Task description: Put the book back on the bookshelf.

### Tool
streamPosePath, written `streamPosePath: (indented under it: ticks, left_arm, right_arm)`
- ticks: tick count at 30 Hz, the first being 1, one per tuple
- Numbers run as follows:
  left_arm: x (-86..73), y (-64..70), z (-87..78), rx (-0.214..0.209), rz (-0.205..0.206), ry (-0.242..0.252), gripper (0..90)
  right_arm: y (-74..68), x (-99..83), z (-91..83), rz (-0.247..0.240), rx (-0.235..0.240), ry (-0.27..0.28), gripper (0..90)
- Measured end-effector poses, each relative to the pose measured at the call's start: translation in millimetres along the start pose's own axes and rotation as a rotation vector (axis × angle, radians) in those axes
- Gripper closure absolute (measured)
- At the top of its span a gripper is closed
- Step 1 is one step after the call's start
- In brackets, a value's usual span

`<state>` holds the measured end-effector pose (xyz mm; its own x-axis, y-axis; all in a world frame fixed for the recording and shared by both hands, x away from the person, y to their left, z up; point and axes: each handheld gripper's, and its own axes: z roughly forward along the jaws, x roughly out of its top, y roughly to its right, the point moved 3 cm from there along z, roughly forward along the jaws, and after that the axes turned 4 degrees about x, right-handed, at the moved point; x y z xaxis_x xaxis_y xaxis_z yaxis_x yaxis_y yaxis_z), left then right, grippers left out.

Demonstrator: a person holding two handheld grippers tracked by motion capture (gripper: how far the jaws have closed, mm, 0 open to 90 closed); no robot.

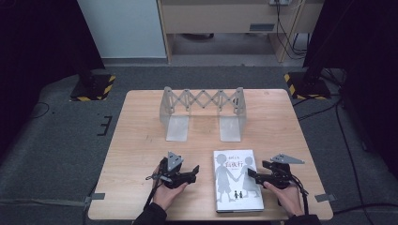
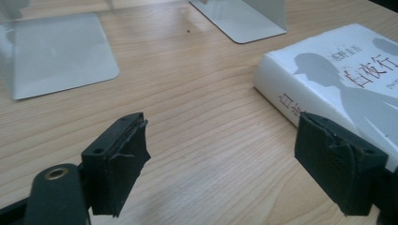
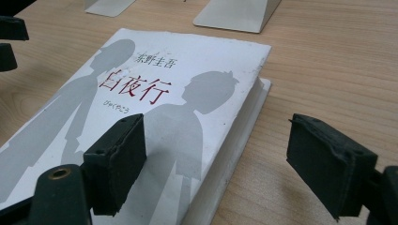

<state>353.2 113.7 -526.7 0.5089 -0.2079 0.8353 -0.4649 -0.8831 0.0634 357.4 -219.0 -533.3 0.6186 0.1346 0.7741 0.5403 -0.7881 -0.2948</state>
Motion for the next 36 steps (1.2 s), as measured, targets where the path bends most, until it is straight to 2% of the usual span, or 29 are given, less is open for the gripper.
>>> streamPosePath:
  ticks: [2, 8, 12, 15, 21, 31, 36]
  left_arm:
    - [0.1, 2.9, 1.7, -0.005, -0.003, 0.000, 16.8]
    - [2.4, 23.0, 12.3, -0.048, 0.021, -0.014, 17.3]
    - [2.6, 28.1, 16.1, -0.064, 0.013, -0.018, 18.6]
    - [2.3, 35.2, 18.3, -0.092, 0.004, -0.022, 20.5]
    - [3.1, 44.8, 20.7, -0.119, 0.012, -0.033, 21.8]
    - [1.9, 60.4, 26.6, -0.174, 0.011, -0.051, 22.2]
    - [3.3, 66.0, 28.4, -0.183, 0.020, -0.052, 22.2]
  right_arm:
    - [-1.4, -0.2, 0.4, 0.000, 0.000, -0.005, 20.1]
    - [-1.8, -0.8, 2.4, -0.004, 0.005, -0.007, 19.6]
    - [-1.8, -1.2, 2.5, 0.001, 0.016, -0.006, 22.7]
    - [-2.4, -1.7, 1.6, 0.007, 0.028, -0.005, 26.0]
    - [-2.6, -2.5, 2.1, 0.014, 0.053, -0.009, 29.3]
    - [-5.2, -3.1, 6.1, 0.036, 0.091, -0.018, 28.6]
    - [-7.2, -2.6, 9.8, 0.036, 0.110, -0.020, 28.5]
